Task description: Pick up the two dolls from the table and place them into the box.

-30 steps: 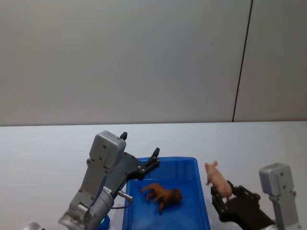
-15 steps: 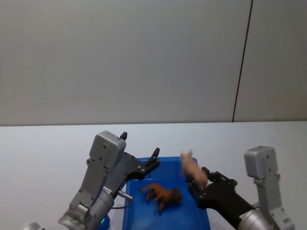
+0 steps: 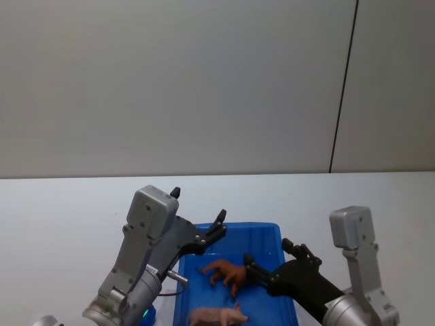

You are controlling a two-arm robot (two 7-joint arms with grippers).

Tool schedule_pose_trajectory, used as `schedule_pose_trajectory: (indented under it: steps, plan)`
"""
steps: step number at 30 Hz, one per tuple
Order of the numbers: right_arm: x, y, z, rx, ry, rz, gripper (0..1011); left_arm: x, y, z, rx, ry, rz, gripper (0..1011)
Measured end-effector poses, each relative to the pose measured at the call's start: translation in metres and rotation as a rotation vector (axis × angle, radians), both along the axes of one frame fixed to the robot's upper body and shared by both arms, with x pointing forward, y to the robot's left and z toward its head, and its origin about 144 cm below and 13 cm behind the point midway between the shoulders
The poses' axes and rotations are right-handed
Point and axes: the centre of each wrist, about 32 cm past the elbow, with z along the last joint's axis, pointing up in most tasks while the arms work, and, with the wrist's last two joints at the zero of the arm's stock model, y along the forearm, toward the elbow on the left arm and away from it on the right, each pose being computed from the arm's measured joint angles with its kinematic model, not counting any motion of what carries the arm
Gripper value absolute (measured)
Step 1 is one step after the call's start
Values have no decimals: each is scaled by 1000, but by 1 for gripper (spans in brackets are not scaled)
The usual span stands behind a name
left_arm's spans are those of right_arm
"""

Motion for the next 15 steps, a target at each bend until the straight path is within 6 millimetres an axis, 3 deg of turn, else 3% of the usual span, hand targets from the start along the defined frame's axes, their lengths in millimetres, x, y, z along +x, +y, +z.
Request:
schedule_pose_trajectory:
  steps: [5,15]
  plan:
    - [-2,-2,-2,-7,-7,-36,998,0,0,0,0,0,0,1001]
    - [-17,-19,-3,-36,-47,-158,1001,0,0,0,0,0,0,1001]
